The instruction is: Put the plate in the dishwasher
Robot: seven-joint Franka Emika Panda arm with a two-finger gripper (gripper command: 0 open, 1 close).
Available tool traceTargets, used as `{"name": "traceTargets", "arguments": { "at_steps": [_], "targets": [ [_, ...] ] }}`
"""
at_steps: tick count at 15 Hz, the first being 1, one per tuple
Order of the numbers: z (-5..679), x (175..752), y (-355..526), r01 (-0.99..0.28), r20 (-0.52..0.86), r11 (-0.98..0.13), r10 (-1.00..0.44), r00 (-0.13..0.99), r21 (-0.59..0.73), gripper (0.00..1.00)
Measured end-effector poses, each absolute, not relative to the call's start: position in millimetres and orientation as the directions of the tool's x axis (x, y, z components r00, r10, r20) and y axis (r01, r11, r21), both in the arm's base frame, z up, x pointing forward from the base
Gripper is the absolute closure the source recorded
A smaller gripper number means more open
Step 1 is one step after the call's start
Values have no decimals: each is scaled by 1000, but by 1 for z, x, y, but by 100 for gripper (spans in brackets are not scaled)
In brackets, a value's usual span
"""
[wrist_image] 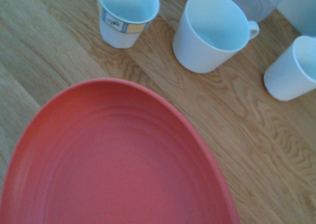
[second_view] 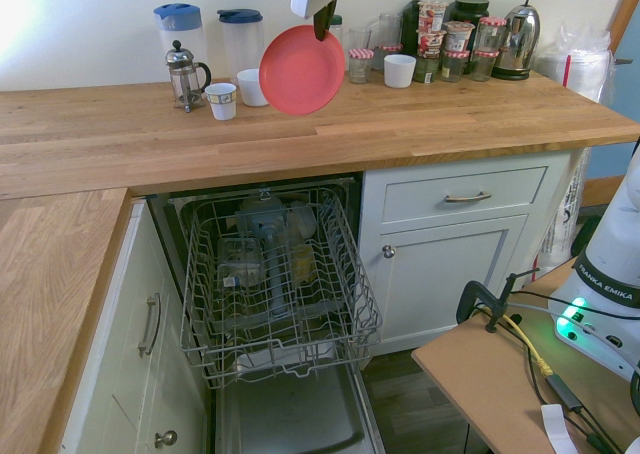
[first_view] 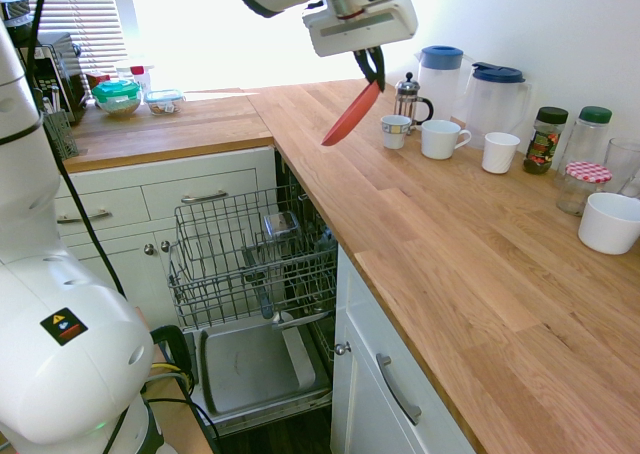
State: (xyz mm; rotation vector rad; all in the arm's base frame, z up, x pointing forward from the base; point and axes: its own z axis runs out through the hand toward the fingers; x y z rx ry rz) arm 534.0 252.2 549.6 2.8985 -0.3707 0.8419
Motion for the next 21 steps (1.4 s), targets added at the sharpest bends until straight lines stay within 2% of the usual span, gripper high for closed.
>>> {"name": "traceTargets", "arguments": {
  "at_steps": [4, 6, 10, 14, 21],
  "targets": [
    [540, 501, 308, -170, 644, -951, 40, 764, 259, 100],
    [541, 498, 314, -159, 651, -945, 70, 756, 287, 100],
    [547, 471, 362, -73, 683, -925, 220, 696, 372, 100],
    [543, 444, 430, 50, 708, -888, 397, 584, 457, 100],
    [509, 387, 531, 161, 653, -787, 592, 473, 596, 100]
  ]
}}
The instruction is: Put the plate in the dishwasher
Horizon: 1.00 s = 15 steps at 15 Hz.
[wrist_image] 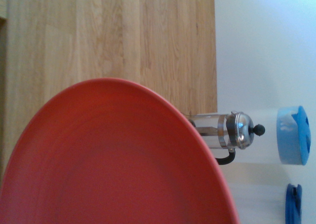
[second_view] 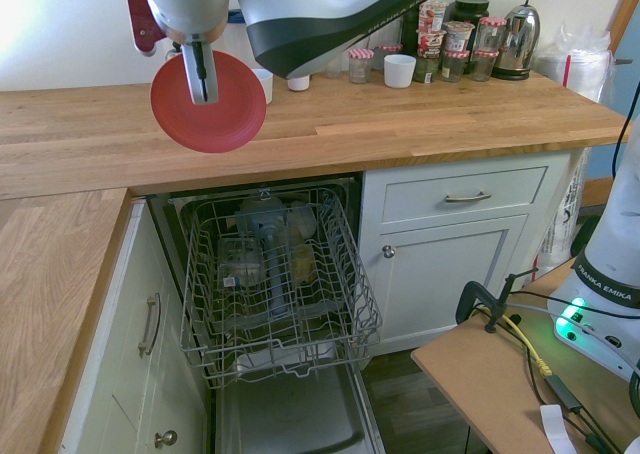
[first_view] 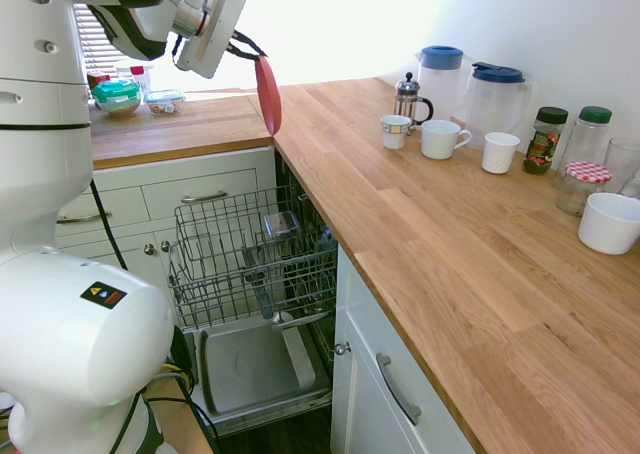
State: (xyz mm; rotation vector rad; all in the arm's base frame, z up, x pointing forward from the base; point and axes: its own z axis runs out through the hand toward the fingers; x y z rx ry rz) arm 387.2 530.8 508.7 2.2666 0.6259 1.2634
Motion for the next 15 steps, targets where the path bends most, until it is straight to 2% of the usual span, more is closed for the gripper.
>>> {"name": "traceTargets", "arguments": {
  "at_steps": [5, 12, 15],
  "targets": [
    [502, 345, 552, 172, 628, -759, 625, 464, 628, 100],
    [494, 336, 553, 186, 624, -782, 596, 506, 595, 100],
    [492, 339, 547, 152, 609, -778, 582, 538, 609, 100]
  ]
}}
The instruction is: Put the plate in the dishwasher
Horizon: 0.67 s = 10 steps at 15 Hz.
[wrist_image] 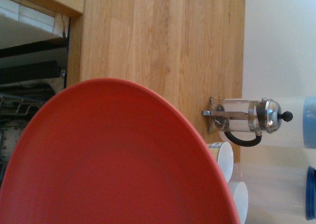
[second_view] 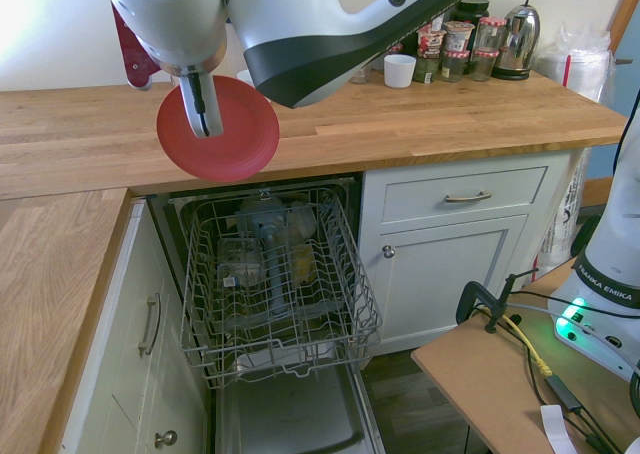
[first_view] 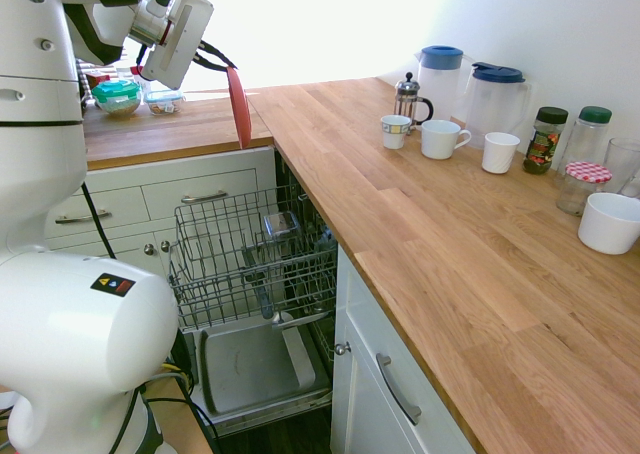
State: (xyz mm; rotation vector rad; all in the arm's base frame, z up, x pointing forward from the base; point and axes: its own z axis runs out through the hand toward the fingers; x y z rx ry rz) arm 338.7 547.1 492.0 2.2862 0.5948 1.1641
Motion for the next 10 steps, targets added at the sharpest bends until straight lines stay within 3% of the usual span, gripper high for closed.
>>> {"name": "traceTargets", "arguments": {
  "at_steps": [10],
  "targets": [
    [392, 341, 560, 169, 570, -775, 576, 587, 609, 100]
  ]
}}
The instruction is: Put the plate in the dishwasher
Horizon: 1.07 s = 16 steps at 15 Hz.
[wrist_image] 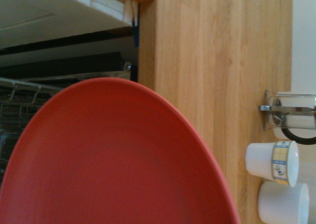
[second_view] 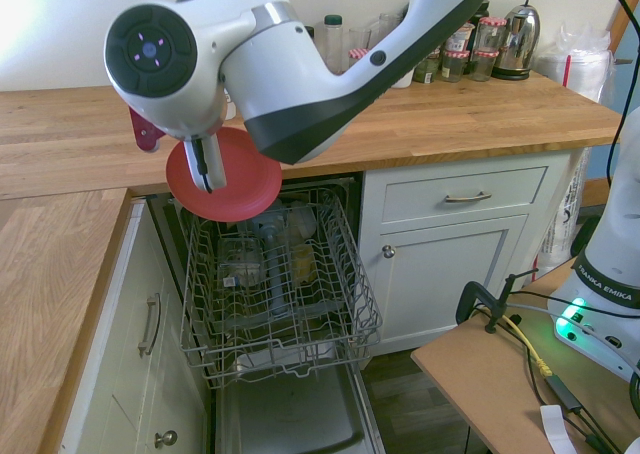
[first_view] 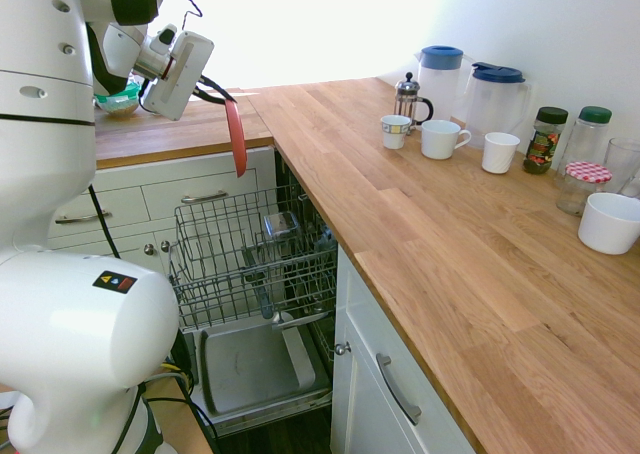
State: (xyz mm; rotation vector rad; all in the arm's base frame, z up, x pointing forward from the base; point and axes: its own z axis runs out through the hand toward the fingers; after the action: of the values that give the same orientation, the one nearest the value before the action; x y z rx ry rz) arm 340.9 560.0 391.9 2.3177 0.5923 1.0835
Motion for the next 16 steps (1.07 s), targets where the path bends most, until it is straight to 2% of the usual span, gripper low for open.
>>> {"name": "traceTargets", "arguments": {
  "at_steps": [8, 16],
  "targets": [
    [304, 355, 559, 232, 536, -759, 609, 585, 609, 100],
    [239, 328, 564, 258, 530, -734, 646, 549, 628, 100]
  ]
}}
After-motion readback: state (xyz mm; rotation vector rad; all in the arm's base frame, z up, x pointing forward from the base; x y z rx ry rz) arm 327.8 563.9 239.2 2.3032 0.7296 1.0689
